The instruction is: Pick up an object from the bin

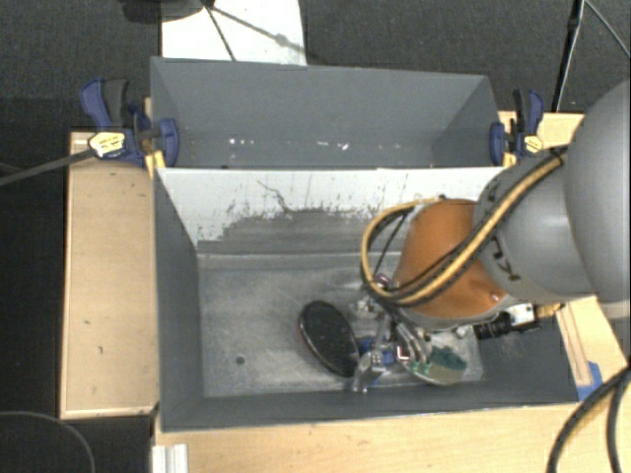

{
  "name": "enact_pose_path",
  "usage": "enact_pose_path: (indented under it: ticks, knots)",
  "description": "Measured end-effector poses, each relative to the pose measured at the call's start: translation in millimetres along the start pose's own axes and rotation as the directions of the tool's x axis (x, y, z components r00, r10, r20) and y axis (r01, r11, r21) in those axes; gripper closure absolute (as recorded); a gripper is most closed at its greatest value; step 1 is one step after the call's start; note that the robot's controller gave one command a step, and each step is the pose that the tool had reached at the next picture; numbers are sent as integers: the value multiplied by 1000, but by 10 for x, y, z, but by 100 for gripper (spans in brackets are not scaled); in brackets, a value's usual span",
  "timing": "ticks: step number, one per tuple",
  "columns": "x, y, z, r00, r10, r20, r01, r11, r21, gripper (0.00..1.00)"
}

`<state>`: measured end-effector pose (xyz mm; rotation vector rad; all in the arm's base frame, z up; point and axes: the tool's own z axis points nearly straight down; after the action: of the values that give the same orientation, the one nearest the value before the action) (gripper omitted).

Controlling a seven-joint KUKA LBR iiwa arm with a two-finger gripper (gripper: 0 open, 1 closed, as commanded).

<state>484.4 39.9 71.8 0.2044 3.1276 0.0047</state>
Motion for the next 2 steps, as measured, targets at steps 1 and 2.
enact_pose_path:
  ticks: [1, 2]
  knots:
    - [35, 36, -14, 1000, 4, 5, -4, 1000, 2, 0]
    - [49, 51, -18, 1000, 2, -1, -2, 1000, 0, 100]
